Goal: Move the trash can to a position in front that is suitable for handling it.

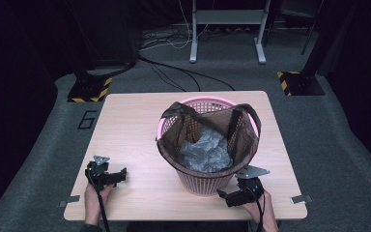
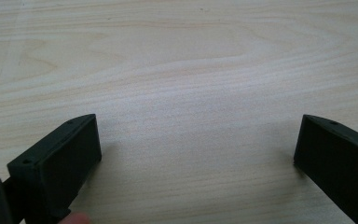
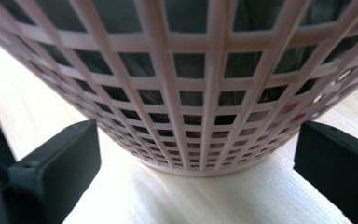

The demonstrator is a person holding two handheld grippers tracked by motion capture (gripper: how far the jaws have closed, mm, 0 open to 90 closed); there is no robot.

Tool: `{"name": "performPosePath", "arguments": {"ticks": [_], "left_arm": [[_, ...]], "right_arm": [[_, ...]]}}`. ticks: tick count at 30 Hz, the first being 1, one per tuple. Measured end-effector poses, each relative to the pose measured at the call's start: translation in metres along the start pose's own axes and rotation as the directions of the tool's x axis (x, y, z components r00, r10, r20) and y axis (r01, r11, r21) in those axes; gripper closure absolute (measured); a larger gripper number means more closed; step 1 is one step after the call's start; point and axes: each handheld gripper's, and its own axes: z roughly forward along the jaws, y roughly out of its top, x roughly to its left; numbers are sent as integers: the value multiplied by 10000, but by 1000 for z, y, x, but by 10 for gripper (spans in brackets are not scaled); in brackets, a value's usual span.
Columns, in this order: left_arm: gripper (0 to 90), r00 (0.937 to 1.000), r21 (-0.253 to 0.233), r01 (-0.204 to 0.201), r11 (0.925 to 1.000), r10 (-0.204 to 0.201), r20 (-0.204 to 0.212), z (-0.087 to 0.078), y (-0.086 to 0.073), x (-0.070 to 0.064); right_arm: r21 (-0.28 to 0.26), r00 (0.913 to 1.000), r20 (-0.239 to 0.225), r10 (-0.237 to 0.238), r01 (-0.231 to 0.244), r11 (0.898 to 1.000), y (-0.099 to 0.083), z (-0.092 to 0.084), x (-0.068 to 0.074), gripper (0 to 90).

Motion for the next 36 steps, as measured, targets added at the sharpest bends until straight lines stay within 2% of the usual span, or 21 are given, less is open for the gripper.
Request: {"name": "performPosePath", "arguments": {"ticks": [3,15,19,22,28,30,33,36], "left_arm": [[3,10000,-2,2,10000,-2,0,0,0,0],[4,10000,-3,0,10000,0,2,0,0,0],[4,10000,-2,-1,10000,1,-1,0,0,0],[4,10000,-2,-16,10000,16,3,0,0,0],[5,10000,-4,-29,10000,29,11,0,0,0],[5,10000,-1,-30,10000,30,12,0,0,0],[5,10000,-5,-26,10000,26,12,0,0,0],[5,10000,-2,-28,10000,28,12,0,0,0]], "right_arm": [[-83,9997,202,156,-154,9998,1,2,2,0],[-80,9971,364,666,-664,9978,6,13,4,0],[136,9949,696,734,-746,9971,9,18,6,0],[181,9937,732,845,-860,9961,10,19,5,0],[218,9908,905,1001,-1025,9945,13,22,5,0],[159,9882,1133,1030,-1055,9943,14,23,5,0],[98,9858,1232,1138,-1159,9932,15,25,4,0],[78,9847,1189,1272,-1291,9916,16,26,5,0]]}}
